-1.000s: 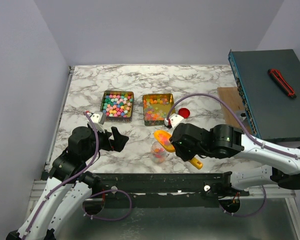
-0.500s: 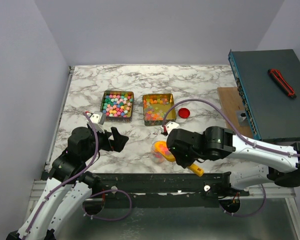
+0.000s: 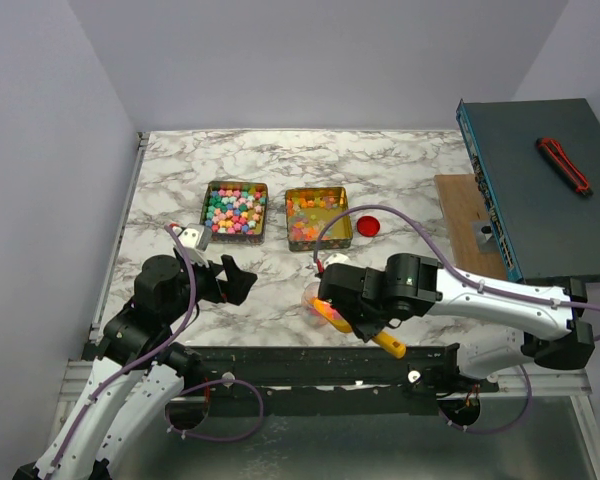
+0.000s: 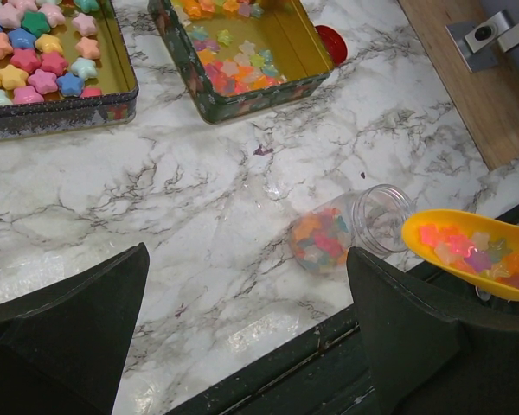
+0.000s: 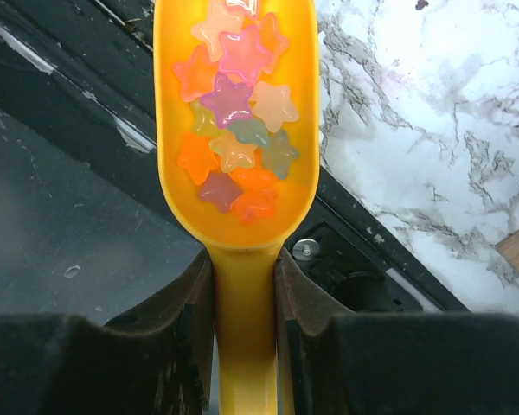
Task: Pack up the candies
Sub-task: Place the fake candies in the packing bottle.
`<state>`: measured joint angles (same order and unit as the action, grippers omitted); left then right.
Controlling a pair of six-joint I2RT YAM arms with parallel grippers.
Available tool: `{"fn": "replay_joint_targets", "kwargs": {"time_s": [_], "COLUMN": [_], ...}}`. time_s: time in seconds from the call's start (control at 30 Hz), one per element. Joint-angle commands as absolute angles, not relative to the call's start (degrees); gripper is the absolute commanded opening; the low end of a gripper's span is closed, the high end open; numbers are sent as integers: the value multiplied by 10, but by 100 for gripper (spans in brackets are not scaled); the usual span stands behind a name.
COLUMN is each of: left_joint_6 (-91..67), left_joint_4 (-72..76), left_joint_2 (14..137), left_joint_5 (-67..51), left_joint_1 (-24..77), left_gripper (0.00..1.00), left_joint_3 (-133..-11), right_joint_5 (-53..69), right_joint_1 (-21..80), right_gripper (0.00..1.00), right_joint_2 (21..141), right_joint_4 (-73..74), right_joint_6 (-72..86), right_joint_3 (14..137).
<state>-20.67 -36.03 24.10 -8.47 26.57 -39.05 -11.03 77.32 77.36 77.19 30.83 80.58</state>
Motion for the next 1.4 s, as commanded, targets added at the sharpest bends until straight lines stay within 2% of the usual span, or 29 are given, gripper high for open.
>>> {"fn": "replay_joint_targets", "kwargs": {"time_s": [0.0,0.6,1.37], "left_joint_6": [-200,-197,-193], "left_joint_4": [-348,-349,-350], "left_joint_2": [234,226,215], "left_joint_5": [-99,-105,-100], "left_joint_1": [262,262,262], "left_gripper": [99,99,99], "left_joint_3": [-386,-386,-386], "right_joint_5": [-103,-65,62], "right_joint_1": [779,770,669], "right_gripper": [1,1,1], "right_joint_2": [793,819,825], "right_joint_4": [806,813,783], "right_joint_6": [326,345,308], "right_joint_3": [837,871,863]}}
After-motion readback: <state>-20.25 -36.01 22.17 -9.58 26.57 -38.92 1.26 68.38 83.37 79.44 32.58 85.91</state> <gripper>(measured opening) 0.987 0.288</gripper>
